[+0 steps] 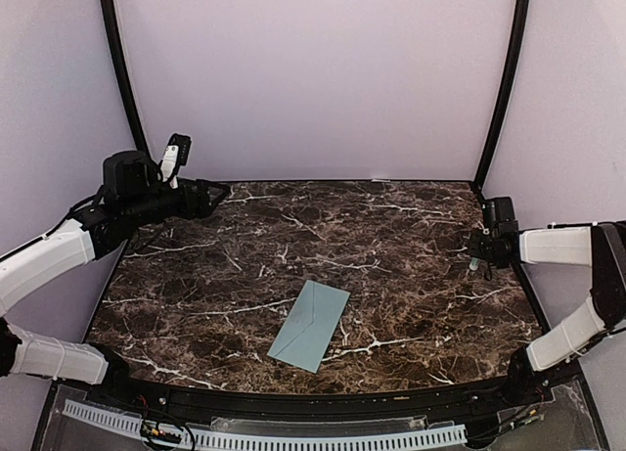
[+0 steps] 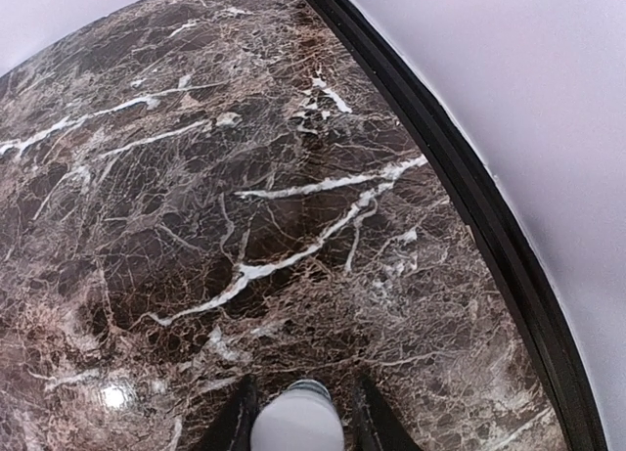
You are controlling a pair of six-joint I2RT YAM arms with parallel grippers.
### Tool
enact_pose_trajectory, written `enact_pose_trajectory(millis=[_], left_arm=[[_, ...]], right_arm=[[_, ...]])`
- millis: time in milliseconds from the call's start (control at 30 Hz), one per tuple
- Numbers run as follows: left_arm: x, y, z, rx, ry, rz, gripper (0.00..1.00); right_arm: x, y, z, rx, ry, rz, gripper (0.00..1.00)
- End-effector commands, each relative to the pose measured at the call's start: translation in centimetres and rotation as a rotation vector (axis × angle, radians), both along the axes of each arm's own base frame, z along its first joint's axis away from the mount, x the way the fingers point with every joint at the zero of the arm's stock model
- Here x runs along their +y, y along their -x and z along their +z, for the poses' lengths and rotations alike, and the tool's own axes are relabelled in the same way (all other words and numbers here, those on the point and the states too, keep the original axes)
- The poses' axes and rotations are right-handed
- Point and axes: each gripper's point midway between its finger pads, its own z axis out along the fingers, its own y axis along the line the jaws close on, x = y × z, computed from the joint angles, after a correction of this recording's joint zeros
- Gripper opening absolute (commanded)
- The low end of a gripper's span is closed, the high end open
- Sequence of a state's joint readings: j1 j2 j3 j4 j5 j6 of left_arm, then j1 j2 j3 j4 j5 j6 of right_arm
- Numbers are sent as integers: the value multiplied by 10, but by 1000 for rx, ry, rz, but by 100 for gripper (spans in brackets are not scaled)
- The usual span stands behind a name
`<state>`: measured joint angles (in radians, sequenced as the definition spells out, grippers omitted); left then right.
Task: Place the letter into the envelope and seal it
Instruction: Place the solid glue at the center of the board.
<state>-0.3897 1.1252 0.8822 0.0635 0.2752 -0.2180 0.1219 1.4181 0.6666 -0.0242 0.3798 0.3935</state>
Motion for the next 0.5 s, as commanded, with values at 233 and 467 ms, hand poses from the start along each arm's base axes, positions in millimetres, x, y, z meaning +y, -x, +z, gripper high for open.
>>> enact_pose_trajectory(millis=[233, 467], left_arm=[[6, 2, 2, -5, 2, 21, 82], [8, 0, -3, 13, -14, 36, 82]], right_arm=[[0, -7, 4, -24, -9, 5, 54], [3, -10, 35, -72, -7, 36, 85]])
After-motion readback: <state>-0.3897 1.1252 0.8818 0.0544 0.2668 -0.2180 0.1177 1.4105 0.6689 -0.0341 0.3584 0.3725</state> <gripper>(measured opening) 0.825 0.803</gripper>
